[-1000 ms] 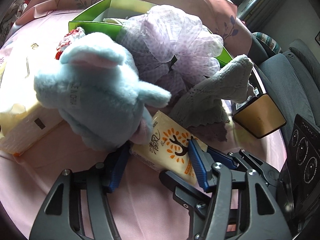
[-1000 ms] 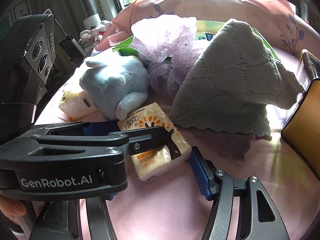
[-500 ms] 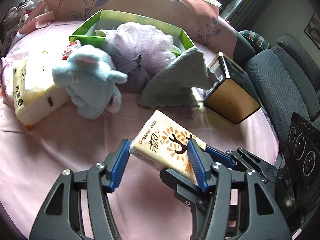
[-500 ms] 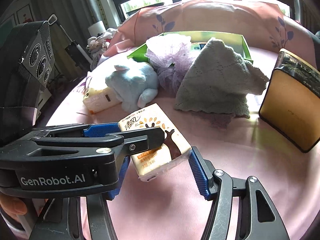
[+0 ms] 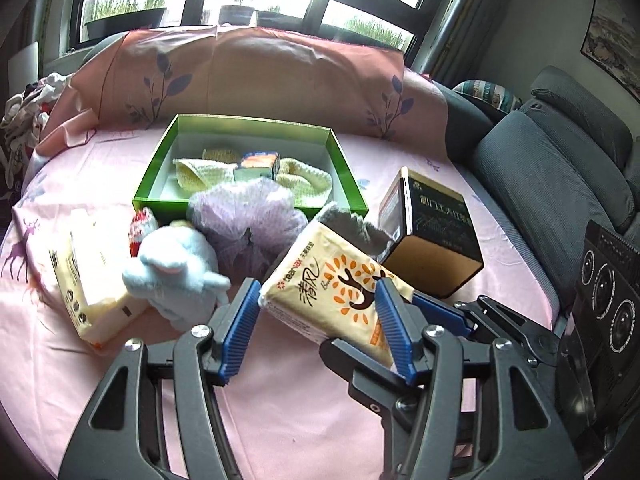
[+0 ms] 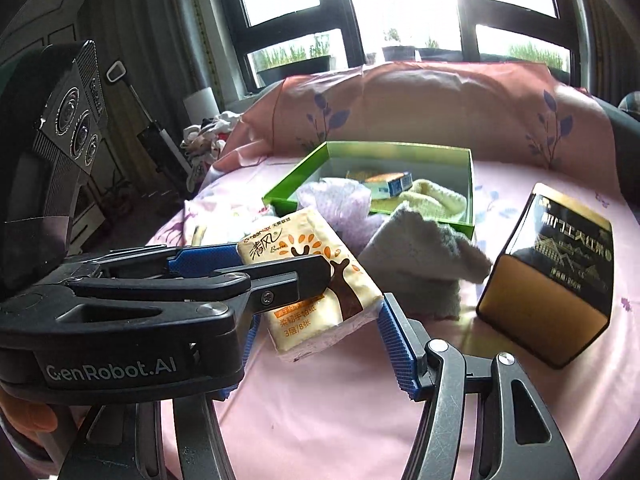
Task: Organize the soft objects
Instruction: 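Carry the orange-tree pack into the green box and release it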
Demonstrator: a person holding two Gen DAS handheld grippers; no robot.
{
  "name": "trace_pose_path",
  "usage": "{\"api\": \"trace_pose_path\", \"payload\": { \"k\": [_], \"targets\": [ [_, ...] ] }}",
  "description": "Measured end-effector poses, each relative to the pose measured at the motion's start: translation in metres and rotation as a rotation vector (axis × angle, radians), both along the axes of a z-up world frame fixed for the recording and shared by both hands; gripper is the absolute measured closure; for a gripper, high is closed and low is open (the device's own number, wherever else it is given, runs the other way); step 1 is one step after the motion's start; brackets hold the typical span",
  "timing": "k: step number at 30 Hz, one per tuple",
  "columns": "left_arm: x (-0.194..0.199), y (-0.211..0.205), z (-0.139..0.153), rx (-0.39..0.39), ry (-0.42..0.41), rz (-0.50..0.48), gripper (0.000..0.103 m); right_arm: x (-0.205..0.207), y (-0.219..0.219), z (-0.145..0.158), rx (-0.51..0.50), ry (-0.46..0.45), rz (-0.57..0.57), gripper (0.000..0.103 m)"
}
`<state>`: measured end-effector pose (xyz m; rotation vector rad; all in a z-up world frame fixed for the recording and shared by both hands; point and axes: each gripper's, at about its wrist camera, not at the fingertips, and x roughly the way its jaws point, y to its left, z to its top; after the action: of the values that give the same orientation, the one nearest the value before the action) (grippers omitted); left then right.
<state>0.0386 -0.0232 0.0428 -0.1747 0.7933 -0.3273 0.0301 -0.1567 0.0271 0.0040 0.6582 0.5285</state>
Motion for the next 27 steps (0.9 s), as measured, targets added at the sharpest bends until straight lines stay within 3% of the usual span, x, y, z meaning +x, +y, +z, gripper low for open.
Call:
{"api": "trace_pose_path", "payload": {
  "k": [7,14,20,27],
  "targets": [
    [0.046,0.012,0.033,0.011,-0.073,0.018,0.044,0.047,0.013,0.033,-0.001,-0.065,0.015,0.041],
    [0.099,0.031,0.04,0.008,-0.059,0.064,0.044,0.099,0.032,0.038,-0.006,-0.081,0.042,0.041],
    [0.143,0.042,0.036,0.017,-0.04,0.087,0.044,0.147,0.045,0.034,0.006,-0.056,0.044,0.041],
    [0.182,0.057,0.009,-0.035,0.031,0.108,0.044,0.187,0.06,0.013,-0.04,-0.001,0.046,0.041]
  ]
}}
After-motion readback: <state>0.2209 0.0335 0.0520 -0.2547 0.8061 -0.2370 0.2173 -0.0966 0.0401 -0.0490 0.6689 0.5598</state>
